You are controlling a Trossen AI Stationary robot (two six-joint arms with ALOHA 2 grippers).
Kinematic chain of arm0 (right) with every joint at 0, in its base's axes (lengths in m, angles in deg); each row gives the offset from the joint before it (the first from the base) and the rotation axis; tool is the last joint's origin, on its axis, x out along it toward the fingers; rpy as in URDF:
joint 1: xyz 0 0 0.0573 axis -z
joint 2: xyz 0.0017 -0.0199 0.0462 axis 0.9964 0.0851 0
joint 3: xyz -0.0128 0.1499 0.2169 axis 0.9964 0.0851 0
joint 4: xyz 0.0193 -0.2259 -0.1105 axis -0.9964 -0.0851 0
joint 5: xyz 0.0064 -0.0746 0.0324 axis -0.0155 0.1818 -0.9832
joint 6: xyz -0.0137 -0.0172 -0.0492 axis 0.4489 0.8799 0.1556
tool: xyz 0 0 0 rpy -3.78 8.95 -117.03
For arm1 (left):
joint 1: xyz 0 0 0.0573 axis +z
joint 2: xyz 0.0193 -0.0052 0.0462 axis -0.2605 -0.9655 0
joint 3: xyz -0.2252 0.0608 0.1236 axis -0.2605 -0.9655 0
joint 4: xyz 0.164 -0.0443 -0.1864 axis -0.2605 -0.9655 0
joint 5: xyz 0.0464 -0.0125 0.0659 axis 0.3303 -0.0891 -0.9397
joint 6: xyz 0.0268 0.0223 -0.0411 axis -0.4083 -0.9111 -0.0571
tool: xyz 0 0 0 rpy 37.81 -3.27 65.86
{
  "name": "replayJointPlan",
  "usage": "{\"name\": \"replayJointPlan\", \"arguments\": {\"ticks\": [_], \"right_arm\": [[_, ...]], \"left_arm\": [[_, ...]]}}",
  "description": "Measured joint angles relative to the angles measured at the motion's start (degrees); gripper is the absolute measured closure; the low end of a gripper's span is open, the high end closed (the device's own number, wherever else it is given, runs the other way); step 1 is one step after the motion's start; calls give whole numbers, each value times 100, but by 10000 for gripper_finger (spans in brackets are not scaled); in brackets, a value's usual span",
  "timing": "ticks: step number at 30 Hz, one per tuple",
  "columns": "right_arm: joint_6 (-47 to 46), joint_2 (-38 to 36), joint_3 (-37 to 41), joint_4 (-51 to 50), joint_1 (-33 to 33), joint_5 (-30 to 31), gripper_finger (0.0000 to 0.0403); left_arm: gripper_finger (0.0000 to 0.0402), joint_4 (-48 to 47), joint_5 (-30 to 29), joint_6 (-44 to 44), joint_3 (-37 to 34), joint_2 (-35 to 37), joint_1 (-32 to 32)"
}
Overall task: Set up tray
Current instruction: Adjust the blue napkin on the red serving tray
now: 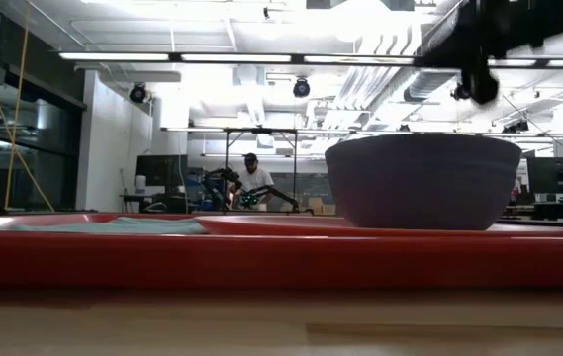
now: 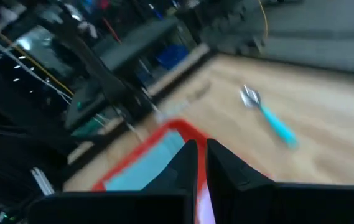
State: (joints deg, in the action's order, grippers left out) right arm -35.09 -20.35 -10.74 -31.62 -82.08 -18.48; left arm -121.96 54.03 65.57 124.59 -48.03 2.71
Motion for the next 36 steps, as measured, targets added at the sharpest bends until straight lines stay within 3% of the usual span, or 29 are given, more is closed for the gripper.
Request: {"name": "replayJointPlan", "arguments": {"ticks": [6,11,13,17,22,26,28,36], "right_arm": [[1222,921,-2334,-1881,1,-61,400],[1667,2196,-4073,-3504,1,-270,402],[1777,2692,-4529,-3930,44,-499,403],[1933,3577,-5024,-4292,121,-1192,403],[2151,4404,-5177,-4311,120,-1772,403],[2270,4761,-5169,-4249,106,-2131,402],[2336,4850,-5161,-4193,99,-2196,402],[2398,4920,-5160,-3582,101,-2617,402]], "left_arm": [[202,-576,-319,318,0,42,0],[202,-2843,-954,2330,-5,152,-3],[202,-3642,-740,3109,-1,149,1],[202,-4546,536,3908,-28,26,-2],[202,-4658,1464,4070,-492,-197,-130],[202,-4666,2082,4588,-1306,-292,-316],[202,-4215,2329,4897,-1781,-284,-433],[202,-1344,2406,5987,-3543,-273,-964]]}}
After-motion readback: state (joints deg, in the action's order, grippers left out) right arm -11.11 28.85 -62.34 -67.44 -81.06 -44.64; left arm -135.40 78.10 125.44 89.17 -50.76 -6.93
